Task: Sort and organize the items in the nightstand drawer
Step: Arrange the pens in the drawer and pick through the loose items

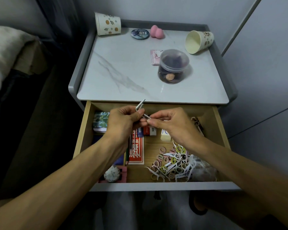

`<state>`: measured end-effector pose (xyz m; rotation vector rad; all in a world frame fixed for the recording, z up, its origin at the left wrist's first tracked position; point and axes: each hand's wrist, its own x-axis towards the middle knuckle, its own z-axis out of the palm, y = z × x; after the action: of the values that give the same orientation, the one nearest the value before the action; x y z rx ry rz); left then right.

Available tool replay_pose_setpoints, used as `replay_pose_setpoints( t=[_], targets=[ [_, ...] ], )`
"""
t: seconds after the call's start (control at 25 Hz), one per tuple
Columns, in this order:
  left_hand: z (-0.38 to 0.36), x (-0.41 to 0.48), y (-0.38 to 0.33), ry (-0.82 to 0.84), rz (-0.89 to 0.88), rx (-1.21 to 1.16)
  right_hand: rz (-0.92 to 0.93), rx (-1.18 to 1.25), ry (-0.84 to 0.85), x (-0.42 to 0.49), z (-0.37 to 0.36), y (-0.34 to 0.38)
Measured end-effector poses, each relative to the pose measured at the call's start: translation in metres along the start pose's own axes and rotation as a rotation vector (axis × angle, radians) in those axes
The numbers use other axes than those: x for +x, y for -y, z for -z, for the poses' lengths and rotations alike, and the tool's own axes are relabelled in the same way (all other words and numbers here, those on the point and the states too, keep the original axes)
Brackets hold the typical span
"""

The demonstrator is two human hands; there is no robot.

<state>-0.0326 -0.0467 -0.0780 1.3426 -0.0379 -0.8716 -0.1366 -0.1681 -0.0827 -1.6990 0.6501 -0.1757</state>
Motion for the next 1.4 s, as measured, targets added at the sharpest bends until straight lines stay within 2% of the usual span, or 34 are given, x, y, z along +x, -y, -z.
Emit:
replay_pose_setpoints(
  t=[0.4, 0.52, 0.64, 0.72, 0.84, 0.96, 1.2, 1.4],
  targets=[
    [0.007, 0.002, 0.000, -0.013, 0.037, -0.065, 0.006, -0.153, 0.030, -0.005, 0.002, 0.004],
    [0.010, 0.003, -0.005, 0.034, -0.054, 0.119, 0.000, -0.139, 0.013, -0.001, 0.009, 0.006],
    [0.017, 0.007, -0.018, 0.102, -0.178, 0.388, -0.004, -0.107, 0.070, 0.000, 0.014, 0.008],
    [0.022, 0.009, -0.026, 0.171, -0.165, 0.477, -0.004, -0.107, 0.098, -0.002, 0.017, 0.008],
    [0.024, 0.010, -0.029, 0.232, -0.087, 0.472, -0.014, -0.101, 0.142, -0.003, 0.019, 0.007],
    [0.023, 0.009, -0.027, 0.202, -0.076, 0.437, -0.019, -0.089, 0.163, -0.001, 0.017, 0.006],
    [0.030, 0.015, -0.022, 0.066, -0.110, 0.477, -0.037, -0.037, 0.065, 0.000, 0.009, 0.002],
    [0.035, 0.015, -0.022, 0.117, -0.064, 0.522, -0.059, -0.202, 0.196, -0.003, 0.007, 0.009]
  ],
)
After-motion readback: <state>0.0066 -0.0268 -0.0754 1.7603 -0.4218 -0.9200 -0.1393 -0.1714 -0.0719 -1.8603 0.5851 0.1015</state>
